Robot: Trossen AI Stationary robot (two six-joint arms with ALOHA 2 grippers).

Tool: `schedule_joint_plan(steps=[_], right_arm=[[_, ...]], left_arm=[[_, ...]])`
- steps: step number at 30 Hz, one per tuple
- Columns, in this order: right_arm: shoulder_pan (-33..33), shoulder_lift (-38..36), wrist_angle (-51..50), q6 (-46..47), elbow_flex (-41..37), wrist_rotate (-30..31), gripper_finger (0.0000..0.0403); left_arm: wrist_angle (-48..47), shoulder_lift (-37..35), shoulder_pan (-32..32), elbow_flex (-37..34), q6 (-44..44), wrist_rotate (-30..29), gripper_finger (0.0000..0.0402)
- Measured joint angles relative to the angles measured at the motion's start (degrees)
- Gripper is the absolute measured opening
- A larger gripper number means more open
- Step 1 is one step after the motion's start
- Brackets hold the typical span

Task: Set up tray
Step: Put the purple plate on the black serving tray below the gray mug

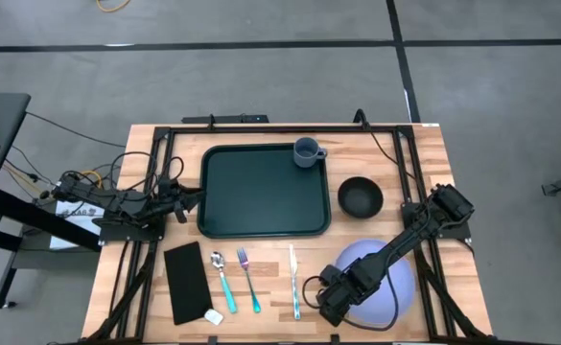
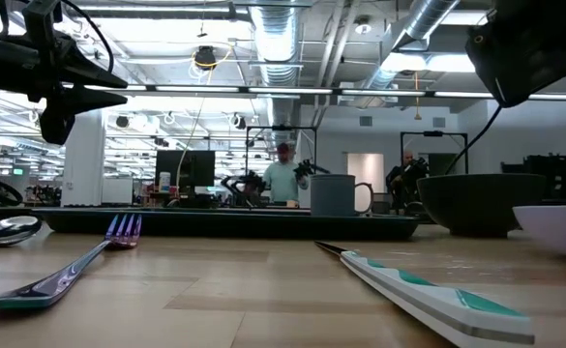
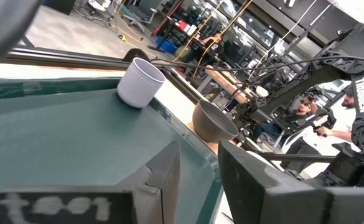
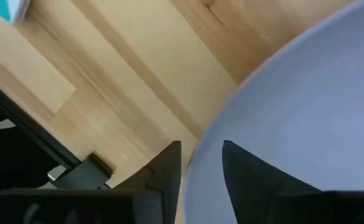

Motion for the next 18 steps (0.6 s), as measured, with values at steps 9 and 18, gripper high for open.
schedule_joint_plan(steps=[9,18], right_arm=[[-0.1,1.0,-1.0,0.0,-0.1,-0.4,0.0071],[-1.4,2.9,-0.8,-0.9,0.1,-2.8,0.0034]], left_arm=[[0.0,0.0,0.0,0.0,0.0,0.0,0.0096],[0.2,0.0,0.0,0.0,0.0,0.0,0.0096]])
